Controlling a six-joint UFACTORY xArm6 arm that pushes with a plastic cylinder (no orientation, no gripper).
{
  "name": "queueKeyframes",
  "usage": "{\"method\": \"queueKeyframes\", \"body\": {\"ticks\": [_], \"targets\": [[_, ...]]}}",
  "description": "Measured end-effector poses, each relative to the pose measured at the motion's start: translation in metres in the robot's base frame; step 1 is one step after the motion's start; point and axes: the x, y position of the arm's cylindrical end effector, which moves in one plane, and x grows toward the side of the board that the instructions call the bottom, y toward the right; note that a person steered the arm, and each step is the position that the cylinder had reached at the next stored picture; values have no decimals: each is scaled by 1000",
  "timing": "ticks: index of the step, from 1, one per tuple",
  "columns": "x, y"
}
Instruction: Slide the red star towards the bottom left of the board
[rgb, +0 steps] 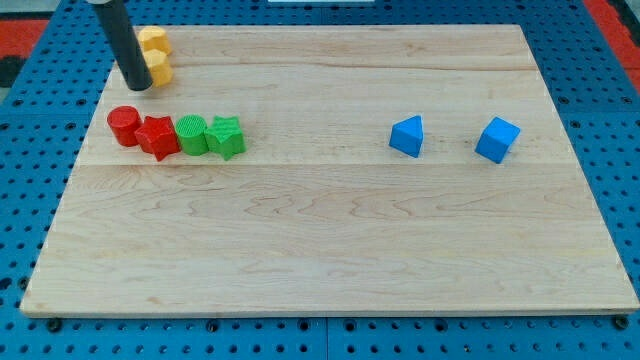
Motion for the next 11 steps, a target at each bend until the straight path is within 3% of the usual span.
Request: {"method": "queueKeyframes", "body": {"ticks": [1,4,5,6,7,8,9,11], "targets": [[-15,6],[125,37],[139,57],[107,59],[141,116],[185,127],[200,100],[148,100]]}}
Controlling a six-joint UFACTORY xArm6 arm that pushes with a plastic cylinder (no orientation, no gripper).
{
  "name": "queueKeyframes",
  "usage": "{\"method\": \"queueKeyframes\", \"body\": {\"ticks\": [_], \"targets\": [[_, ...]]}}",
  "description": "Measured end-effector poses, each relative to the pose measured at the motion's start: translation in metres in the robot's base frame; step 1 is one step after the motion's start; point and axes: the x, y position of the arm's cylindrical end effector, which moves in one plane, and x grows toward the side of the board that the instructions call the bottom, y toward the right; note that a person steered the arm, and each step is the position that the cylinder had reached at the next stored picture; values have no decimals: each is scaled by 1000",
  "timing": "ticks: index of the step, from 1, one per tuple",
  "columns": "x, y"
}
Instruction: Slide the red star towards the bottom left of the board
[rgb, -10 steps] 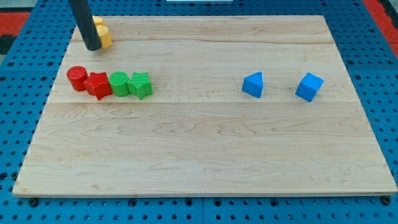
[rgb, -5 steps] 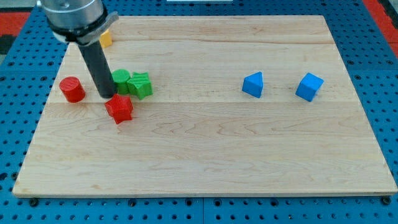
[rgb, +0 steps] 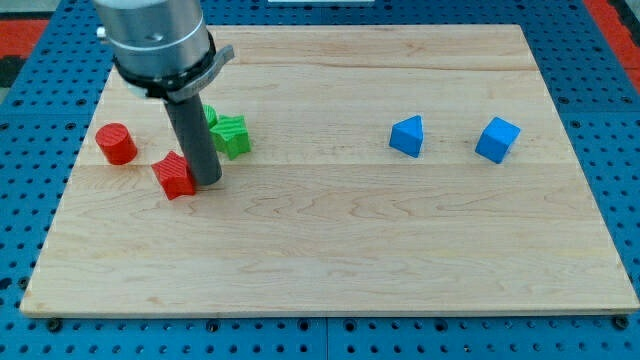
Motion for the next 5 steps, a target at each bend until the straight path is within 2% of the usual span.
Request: {"method": "queueKeyframes", "body": {"ticks": [1,3,4,5], "targets": [[-9,-17],[11,-52],[-15,-52],[-12,-60]]}}
